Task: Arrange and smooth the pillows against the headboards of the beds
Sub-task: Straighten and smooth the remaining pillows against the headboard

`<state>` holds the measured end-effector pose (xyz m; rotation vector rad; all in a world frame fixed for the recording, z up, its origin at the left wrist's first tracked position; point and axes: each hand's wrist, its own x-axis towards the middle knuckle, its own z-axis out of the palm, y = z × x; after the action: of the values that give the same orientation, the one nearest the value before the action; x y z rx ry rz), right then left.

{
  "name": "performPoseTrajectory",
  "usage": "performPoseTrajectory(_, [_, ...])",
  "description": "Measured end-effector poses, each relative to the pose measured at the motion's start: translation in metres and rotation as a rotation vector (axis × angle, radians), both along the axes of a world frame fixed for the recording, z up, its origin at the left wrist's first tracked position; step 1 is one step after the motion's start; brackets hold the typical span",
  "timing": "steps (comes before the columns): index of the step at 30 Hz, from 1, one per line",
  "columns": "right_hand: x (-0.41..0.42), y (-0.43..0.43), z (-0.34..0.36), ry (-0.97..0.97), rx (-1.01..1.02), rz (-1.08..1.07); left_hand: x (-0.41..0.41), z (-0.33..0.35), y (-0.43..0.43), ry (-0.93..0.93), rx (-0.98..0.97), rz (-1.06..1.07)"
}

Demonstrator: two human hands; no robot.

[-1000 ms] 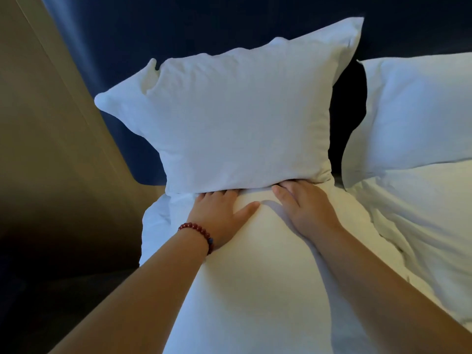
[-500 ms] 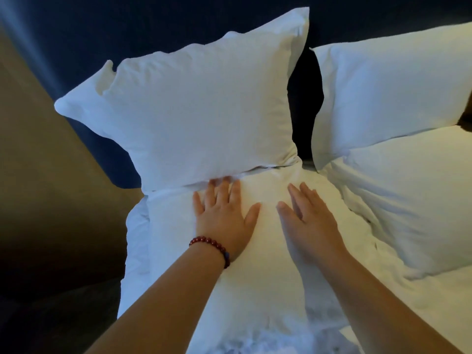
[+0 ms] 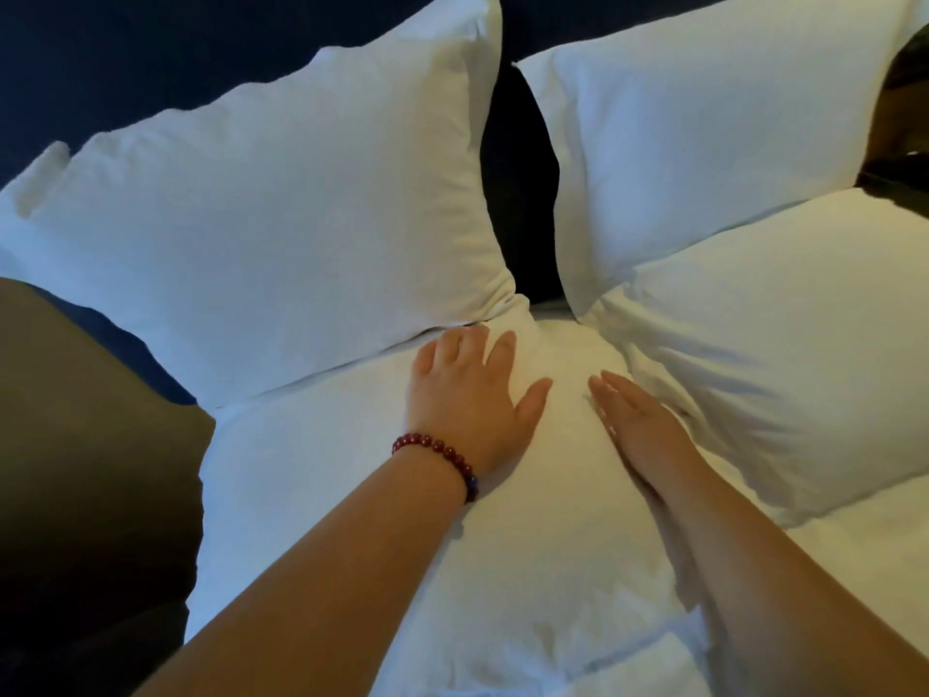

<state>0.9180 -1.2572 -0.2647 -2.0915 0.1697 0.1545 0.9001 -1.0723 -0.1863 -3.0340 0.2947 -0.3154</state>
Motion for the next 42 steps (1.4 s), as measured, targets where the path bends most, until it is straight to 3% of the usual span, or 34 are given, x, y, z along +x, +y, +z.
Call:
performPoseTrajectory(5, [0.032,0.003,0.001,0.217,0.290,0.005,0.017,-0.030,-0.008,0.110,0.057,0.012])
performPoseTrajectory(8, [0.041,0.000,-0.008,0.195,0.123,-0.054,0.013,-0.038,-0.005,0.091,0.053,0.031])
performPoseTrajectory(11, [0.037,-0.005,-0.021,-0.128,0.176,-0.281,0.011,-0.039,-0.006,0.093,0.048,0.043])
performPoseTrajectory(13, [0.030,-0.008,-0.023,-0.291,0.098,-0.325,0.011,-0.041,-0.006,0.094,0.048,0.048])
performPoseTrajectory(16, [0.016,-0.025,-0.022,-0.153,0.111,-0.234,0.011,-0.044,-0.005,0.096,0.056,0.055])
performPoseTrajectory(19, [-0.015,-0.039,-0.028,0.026,-0.115,0.017,0.012,-0.047,-0.006,0.095,0.085,0.066])
performPoseTrajectory(22, [-0.042,-0.051,-0.040,-0.135,-0.252,-0.098,0.011,-0.047,-0.009,0.103,0.131,0.064])
performPoseTrajectory(23, [-0.048,-0.055,-0.040,-0.135,-0.205,-0.162,0.010,-0.046,-0.009,0.121,0.141,0.067])
performPoseTrajectory(25, [-0.061,-0.060,-0.041,-0.034,0.140,-0.237,0.006,-0.040,-0.012,0.164,0.145,0.083])
performPoseTrajectory(27, [-0.074,-0.065,-0.038,0.143,0.358,-0.185,-0.009,-0.034,-0.021,0.206,0.112,0.112])
performPoseTrajectory(29, [-0.084,-0.073,-0.041,0.092,0.187,-0.109,-0.042,-0.038,-0.033,0.223,0.038,0.088])
performPoseTrajectory(31, [-0.089,-0.081,-0.040,-0.041,0.039,-0.222,-0.087,-0.055,-0.039,0.173,0.024,0.003])
performPoseTrajectory(34, [-0.106,-0.073,-0.038,-0.160,-0.002,-0.328,-0.131,-0.084,-0.021,0.049,0.023,-0.057])
performPoseTrajectory(38, [-0.143,-0.055,-0.042,-0.079,0.055,-0.265,-0.150,-0.101,0.005,-0.055,0.027,-0.113])
performPoseTrajectory(40, [-0.153,-0.057,-0.051,-0.112,-0.094,-0.170,-0.159,-0.107,0.008,-0.071,0.000,-0.113])
performPoseTrajectory(42, [-0.157,-0.061,-0.049,-0.175,-0.170,-0.209,-0.172,-0.114,0.011,-0.069,-0.037,-0.112])
